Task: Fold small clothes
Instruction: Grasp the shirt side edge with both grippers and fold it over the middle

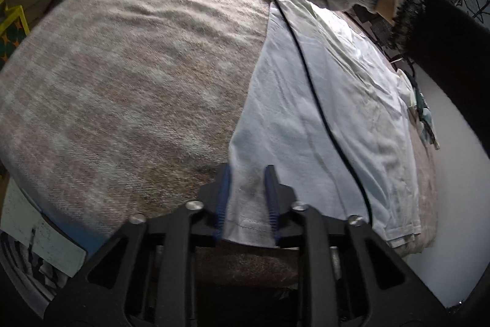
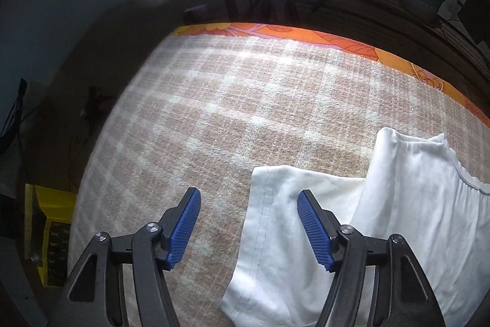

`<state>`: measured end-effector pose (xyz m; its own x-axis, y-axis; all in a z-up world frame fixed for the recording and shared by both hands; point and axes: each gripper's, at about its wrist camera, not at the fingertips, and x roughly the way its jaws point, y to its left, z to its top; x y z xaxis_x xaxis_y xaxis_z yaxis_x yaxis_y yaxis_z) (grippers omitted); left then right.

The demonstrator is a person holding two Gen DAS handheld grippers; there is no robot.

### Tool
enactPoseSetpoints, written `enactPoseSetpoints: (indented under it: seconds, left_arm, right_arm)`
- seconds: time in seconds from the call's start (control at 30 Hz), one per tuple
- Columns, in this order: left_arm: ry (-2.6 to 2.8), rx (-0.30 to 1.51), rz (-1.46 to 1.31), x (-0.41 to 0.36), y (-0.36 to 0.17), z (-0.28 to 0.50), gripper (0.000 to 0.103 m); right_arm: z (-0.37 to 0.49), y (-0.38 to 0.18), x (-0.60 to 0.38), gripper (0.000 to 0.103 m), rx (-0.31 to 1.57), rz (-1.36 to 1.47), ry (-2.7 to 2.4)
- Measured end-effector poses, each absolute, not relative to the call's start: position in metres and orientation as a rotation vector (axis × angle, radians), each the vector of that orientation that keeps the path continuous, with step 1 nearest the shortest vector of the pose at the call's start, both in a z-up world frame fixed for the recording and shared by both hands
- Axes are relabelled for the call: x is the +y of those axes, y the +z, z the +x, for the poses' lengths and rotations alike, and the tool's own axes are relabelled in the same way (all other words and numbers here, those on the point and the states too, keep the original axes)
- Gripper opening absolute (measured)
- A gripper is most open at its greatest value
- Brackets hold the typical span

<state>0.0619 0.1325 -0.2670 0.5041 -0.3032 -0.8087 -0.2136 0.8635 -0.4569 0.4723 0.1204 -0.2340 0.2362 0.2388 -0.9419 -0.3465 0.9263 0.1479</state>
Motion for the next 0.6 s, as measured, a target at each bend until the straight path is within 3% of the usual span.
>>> enactPoseSetpoints:
  seconds: [0.1, 0.2, 0.33, 0.37, 0.43, 0.6]
  left_arm:
    - [-0.077, 1.053, -0.557, 0.131, -0.267, 0.062, 0.009]
    - [-0.099, 1.055, -0.579, 0.130, -0.268, 0.063, 0.005]
    - [-0.122, 1.053, -0.602, 0.129, -0.268, 0.064, 0.003]
    - [-0.127, 1.048, -0.601, 0.128, -0.266, 0.063, 0.003]
    - [-0.133, 1.035, -0.592, 0.126, -0.263, 0.061, 0.002]
    - [-0.142, 1.014, -0.574, 0.120, -0.254, 0.058, 0.002]
  right_arm:
    - [0.476, -0.241, 0.127, 0.064, 1.272, -0.169, 0.383]
    - [0.476, -0.242, 0.136, 0.053, 1.264, -0.264, 0.372]
    - [0.472, -0.244, 0.149, 0.030, 1.235, -0.393, 0.375]
    - [0.472, -0.243, 0.150, 0.018, 1.232, -0.405, 0.380]
    - [0.472, -0.241, 0.150, 0.006, 1.227, -0.421, 0.387]
    - [0.475, -0.220, 0.137, 0.002, 1.205, -0.338, 0.454]
